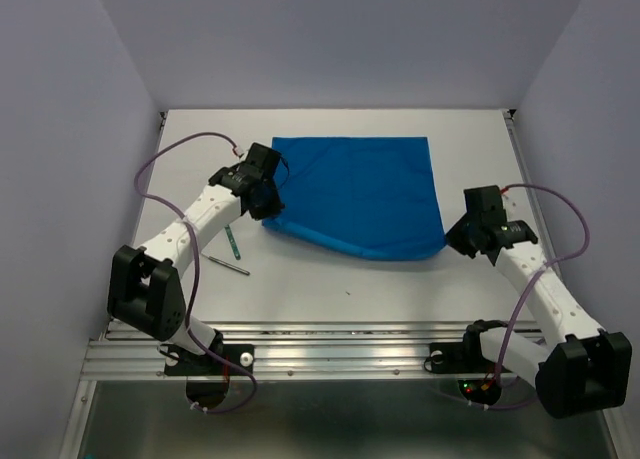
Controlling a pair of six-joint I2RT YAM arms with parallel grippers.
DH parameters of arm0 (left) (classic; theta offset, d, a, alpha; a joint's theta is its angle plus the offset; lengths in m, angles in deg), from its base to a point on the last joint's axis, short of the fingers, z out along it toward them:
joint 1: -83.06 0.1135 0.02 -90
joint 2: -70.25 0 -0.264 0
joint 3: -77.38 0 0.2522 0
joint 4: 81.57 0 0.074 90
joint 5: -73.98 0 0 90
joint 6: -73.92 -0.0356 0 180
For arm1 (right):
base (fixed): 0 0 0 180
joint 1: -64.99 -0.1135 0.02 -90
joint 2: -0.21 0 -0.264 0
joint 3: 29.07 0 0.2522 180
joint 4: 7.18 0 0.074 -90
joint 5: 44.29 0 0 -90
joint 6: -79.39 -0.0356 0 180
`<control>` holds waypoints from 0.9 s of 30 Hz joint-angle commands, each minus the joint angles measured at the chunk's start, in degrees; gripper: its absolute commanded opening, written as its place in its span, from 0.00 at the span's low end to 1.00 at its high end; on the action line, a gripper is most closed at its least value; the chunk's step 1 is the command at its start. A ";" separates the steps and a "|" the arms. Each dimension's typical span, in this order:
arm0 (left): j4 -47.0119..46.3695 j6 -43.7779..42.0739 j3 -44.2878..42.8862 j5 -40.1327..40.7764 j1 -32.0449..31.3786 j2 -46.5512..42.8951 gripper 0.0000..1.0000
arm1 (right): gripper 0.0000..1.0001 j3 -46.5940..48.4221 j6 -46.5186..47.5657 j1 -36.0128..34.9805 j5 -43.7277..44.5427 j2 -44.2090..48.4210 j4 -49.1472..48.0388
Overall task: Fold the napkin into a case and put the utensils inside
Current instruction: Flatten the napkin at the center of the board.
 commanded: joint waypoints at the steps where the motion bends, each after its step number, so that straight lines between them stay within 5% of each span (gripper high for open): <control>1: 1.82 -3.81 -12.18 1.85 -0.13 -0.84 0.00 | 0.01 14.86 4.33 0.16 7.85 -0.10 -0.28; 11: 2.28 -11.55 -45.76 8.78 0.49 -3.20 0.00 | 0.01 47.02 15.15 0.16 7.79 -1.77 -5.37; 27: -8.11 -15.34 -45.08 10.46 0.58 -24.64 0.00 | 0.01 75.53 19.11 0.16 -2.15 0.42 2.09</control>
